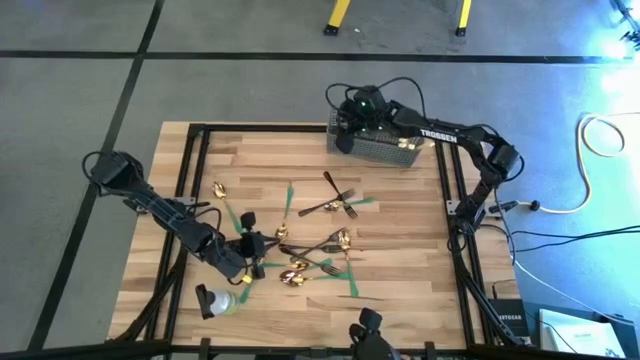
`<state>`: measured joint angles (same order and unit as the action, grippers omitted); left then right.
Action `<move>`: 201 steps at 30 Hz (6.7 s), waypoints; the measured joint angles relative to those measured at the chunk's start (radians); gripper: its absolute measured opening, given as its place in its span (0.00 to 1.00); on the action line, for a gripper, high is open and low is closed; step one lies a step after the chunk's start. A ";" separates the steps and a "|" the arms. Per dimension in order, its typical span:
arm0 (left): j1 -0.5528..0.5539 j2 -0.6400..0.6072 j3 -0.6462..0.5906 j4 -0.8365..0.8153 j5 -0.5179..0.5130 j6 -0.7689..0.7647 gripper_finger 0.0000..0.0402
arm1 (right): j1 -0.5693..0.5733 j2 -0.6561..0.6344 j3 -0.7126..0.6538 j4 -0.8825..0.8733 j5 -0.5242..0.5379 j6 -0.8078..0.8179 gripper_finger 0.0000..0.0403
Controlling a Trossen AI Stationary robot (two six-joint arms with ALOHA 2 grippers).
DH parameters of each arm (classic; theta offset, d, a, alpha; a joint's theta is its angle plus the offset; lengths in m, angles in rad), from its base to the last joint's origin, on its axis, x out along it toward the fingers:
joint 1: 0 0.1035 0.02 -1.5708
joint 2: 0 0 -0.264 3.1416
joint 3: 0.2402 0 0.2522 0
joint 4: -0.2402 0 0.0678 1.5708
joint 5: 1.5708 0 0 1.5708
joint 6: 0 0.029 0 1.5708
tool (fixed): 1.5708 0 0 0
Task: Sort silverware
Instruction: Put the black fork into the gray organizer
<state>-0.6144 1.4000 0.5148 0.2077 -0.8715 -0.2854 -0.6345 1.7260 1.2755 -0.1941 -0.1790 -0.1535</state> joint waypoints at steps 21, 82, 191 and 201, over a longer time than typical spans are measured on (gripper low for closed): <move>0.001 0.025 0.000 0.021 0.002 0.004 0.00 | 0.088 -0.262 0.001 0.053 0.238 -0.126 0.42; 0.632 0.552 0.256 0.410 0.431 0.262 0.46 | 0.912 -0.516 -0.455 0.063 0.756 0.315 0.23; 0.547 0.225 0.410 -0.373 0.162 1.094 0.00 | 0.731 -0.258 -0.454 0.141 0.646 0.274 0.23; 0.408 0.225 0.411 -0.384 0.196 1.396 0.00 | 0.613 -0.093 -0.454 0.301 0.416 0.289 0.23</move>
<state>-0.2067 1.6249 0.9257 -0.1764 -0.6756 1.1106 -0.0217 1.6329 0.8215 0.1072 0.2374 0.1355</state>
